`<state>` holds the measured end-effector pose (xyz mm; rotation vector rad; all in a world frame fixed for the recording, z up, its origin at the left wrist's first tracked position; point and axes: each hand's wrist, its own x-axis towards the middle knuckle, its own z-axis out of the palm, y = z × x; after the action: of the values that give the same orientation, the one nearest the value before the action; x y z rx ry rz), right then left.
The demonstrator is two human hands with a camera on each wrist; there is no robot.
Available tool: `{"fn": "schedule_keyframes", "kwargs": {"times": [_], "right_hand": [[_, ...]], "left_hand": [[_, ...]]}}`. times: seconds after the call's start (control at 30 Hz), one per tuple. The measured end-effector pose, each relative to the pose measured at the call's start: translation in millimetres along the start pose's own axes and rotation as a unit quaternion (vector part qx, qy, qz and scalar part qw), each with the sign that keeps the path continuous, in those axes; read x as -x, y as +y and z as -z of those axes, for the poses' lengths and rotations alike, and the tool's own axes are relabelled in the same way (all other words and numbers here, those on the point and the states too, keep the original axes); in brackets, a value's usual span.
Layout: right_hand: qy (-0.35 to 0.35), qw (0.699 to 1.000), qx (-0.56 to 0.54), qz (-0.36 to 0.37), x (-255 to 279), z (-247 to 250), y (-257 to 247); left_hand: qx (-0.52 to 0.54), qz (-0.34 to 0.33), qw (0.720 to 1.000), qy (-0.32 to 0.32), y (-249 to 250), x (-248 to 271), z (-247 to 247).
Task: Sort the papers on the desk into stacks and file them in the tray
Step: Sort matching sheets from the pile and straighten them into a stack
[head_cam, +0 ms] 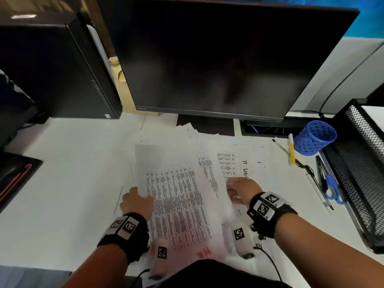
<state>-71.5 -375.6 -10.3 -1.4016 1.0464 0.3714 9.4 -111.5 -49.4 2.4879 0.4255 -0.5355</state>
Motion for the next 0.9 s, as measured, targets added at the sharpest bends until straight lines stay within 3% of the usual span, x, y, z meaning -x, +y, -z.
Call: {"fn": "schedule_keyframes", "kwargs": {"times": [0.1,0.17,0.33,0.43,0.57,0.7,0.73,0.8,0.83,0.9], "right_hand": [[0.0,1.0,0.018,-0.003,4,-12,2],[-0.002,0.995,0.094,0.034,4,-21,5],[0.001,0.955,0.278,0.103,0,-40,12],[-0.02,0.936,0.339,0.097,-2,-47,16],[-0.06,0.897,0.423,0.109,-4,-48,20],[-0.093,0.886,0.43,0.147,-6,-40,15],[-0.098,0.89,0.42,0.149,-8,-35,13],[-0.092,0.925,0.331,0.16,-13,-25,6],[-0.069,0.947,0.268,0.162,-18,-18,2],[0.013,0.958,0.233,0.165,-34,0,-14]], "left_hand": [[0.027,0.011,0.999,0.02,-3,-1,-6],[0.043,-0.008,0.999,0.012,-6,-3,-11],[0.163,-0.018,0.986,-0.025,-1,0,-6],[0.177,0.007,0.983,-0.057,-2,1,-3],[0.184,-0.033,0.978,-0.095,-17,-3,-3],[0.349,-0.006,0.923,-0.164,-25,-5,3],[0.363,-0.011,0.916,-0.17,-27,-5,4],[0.365,-0.023,0.916,-0.168,-32,-7,5],[0.361,-0.03,0.918,-0.163,-35,-8,7],[0.348,-0.04,0.924,-0.154,-41,-8,8]]}}
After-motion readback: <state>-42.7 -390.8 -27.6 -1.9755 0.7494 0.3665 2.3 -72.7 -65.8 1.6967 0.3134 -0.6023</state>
